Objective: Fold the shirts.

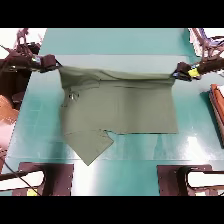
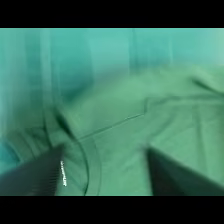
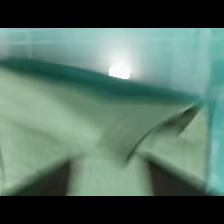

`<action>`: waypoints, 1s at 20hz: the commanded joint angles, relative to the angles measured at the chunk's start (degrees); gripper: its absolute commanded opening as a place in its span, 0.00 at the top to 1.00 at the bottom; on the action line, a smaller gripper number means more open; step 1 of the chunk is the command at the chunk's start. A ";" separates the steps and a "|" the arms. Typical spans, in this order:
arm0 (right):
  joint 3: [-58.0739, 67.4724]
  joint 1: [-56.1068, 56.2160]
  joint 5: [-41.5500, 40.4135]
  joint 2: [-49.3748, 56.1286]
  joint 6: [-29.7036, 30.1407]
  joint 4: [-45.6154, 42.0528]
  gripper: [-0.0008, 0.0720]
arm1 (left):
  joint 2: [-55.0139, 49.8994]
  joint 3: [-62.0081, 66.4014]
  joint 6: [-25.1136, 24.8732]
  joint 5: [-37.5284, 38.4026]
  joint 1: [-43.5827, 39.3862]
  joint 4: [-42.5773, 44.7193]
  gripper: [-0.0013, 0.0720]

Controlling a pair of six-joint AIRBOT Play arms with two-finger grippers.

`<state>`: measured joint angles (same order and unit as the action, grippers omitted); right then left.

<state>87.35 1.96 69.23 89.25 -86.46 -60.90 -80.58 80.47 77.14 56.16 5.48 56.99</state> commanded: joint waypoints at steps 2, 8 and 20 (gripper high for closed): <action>-0.57 -3.67 0.11 3.32 3.74 10.40 0.24 | -2.67 0.31 2.47 7.02 2.75 3.65 0.14; -11.06 -5.64 4.79 -9.11 8.13 8.26 0.33 | 10.67 -15.65 5.51 16.41 6.58 19.41 0.14; -29.55 -5.35 -2.14 -27.26 8.15 8.39 0.39 | 26.36 -53.75 4.07 9.35 6.58 2.64 0.14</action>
<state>59.51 -3.36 67.70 64.20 -78.35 -52.60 -55.24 31.29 82.00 67.29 11.99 63.33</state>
